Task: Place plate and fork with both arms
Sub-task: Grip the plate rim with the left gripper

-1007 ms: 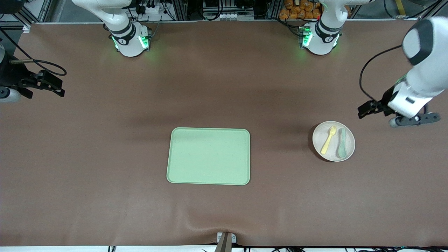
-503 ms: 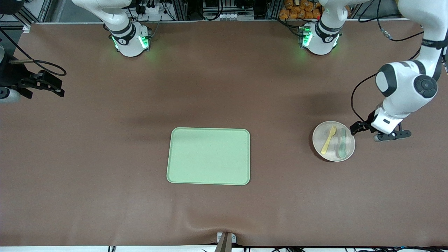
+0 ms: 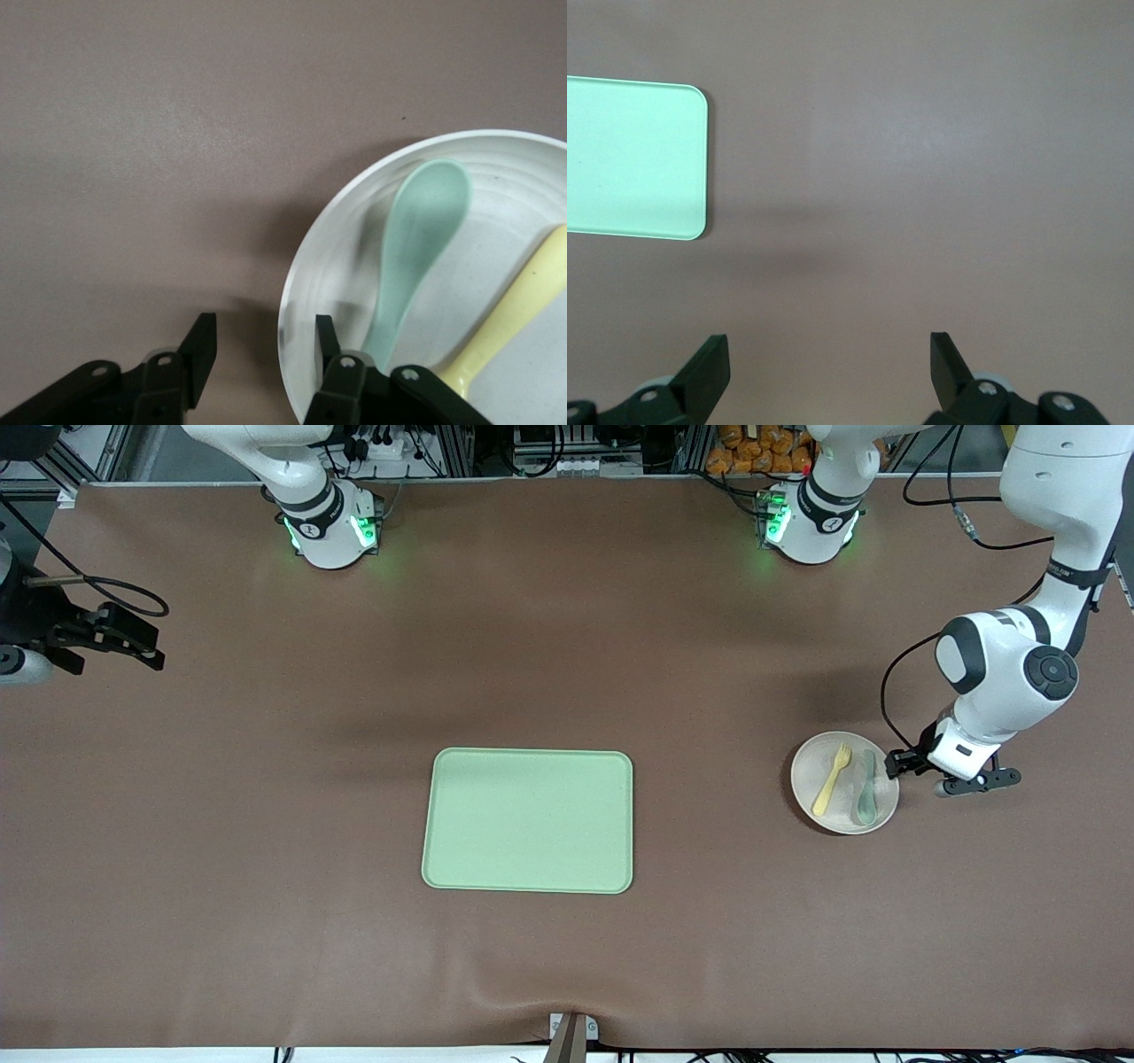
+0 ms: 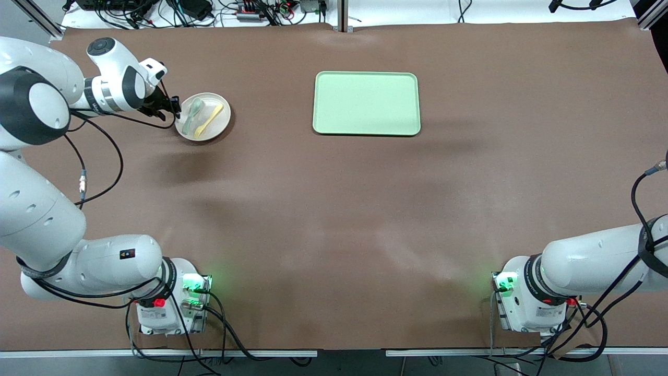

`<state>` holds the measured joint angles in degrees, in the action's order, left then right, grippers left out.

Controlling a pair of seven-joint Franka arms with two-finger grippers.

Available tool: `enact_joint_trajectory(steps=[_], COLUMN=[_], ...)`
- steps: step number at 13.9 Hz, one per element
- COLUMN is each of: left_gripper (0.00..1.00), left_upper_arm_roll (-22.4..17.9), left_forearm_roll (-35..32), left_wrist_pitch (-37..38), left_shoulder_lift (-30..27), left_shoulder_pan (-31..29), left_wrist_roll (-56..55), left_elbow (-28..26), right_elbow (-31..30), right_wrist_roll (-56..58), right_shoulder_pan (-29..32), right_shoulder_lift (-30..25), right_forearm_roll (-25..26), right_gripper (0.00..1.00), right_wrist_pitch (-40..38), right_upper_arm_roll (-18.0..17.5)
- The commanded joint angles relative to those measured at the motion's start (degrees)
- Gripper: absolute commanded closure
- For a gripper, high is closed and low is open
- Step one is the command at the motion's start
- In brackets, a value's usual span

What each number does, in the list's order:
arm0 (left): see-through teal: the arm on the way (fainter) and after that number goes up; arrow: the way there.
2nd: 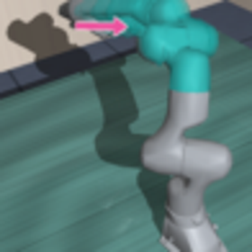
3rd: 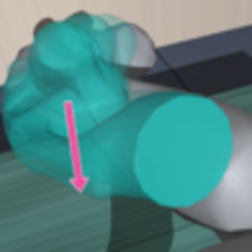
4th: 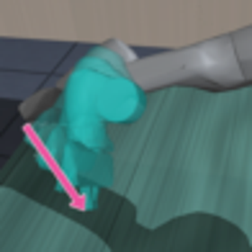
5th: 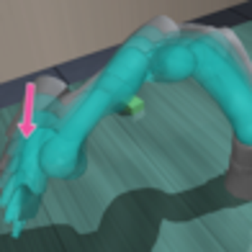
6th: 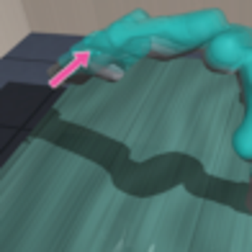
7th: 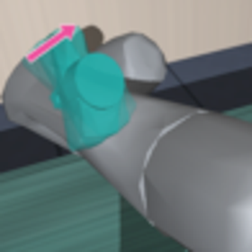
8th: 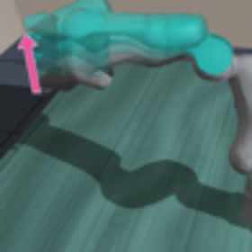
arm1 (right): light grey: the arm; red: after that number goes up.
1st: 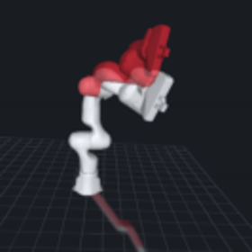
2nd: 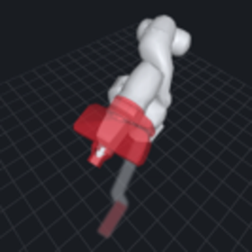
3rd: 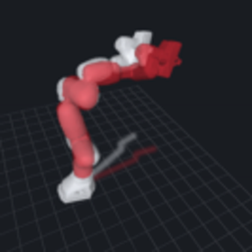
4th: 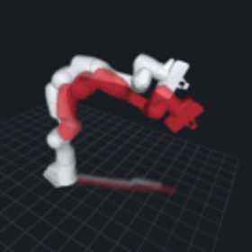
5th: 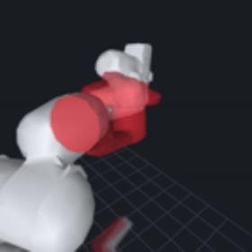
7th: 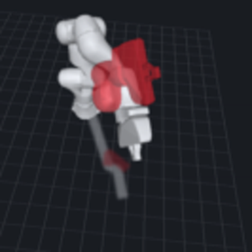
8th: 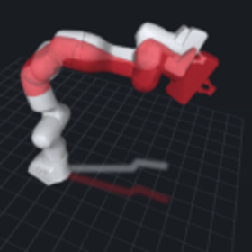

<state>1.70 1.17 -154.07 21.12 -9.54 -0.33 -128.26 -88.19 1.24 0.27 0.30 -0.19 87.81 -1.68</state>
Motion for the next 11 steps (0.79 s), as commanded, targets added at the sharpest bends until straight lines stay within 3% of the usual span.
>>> enact_joint_trajectory(steps=[1,4,5,6,7,11], left_gripper=[0.53,0.69,0.78,0.94,1.0,1.0], left_upper_arm_roll=[0.67,1.19,1.46,1.55,1.64,3.48], left_forearm_roll=[1.73,3.49,4.01,4.54,4.54,4.9], left_wrist_pitch=[-1.14,-1.32,-1.32,-1.32,-1.32,-1.32], left_shoulder_lift=[1.55,2.44,2.7,2.88,2.88,2.18], left_shoulder_pan=[-0.56,-0.48,-0.48,-0.48,-0.48,-0.48], left_wrist_roll=[1.47,1.47,1.47,1.47,1.47,1.56], left_elbow=[0.82,1.34,1.35,1.43,1.44,1.61], right_elbow=[0.3,0.39,0.3,0.39,0.39,0.3], right_wrist_roll=[-0.62,-0.62,-0.62,-0.62,-0.62,-0.62], right_shoulder_pan=[-0.01,-0.01,-0.01,-0.09,-0.1,-0.01], right_shoulder_lift=[-0.12,-0.12,-0.12,-0.12,-0.12,-0.12], right_forearm_roll=[-0.78,-0.78,-0.78,-0.78,-0.78,-0.78], right_gripper=[0.0,0.0,0.0,0.0,0.0,0.0], right_wrist_pitch=[-0.18,-0.09,-0.18,-0.18,-0.09,-0.18], right_upper_arm_roll=[0.18,0.18,0.18,0.18,0.18,0.18])
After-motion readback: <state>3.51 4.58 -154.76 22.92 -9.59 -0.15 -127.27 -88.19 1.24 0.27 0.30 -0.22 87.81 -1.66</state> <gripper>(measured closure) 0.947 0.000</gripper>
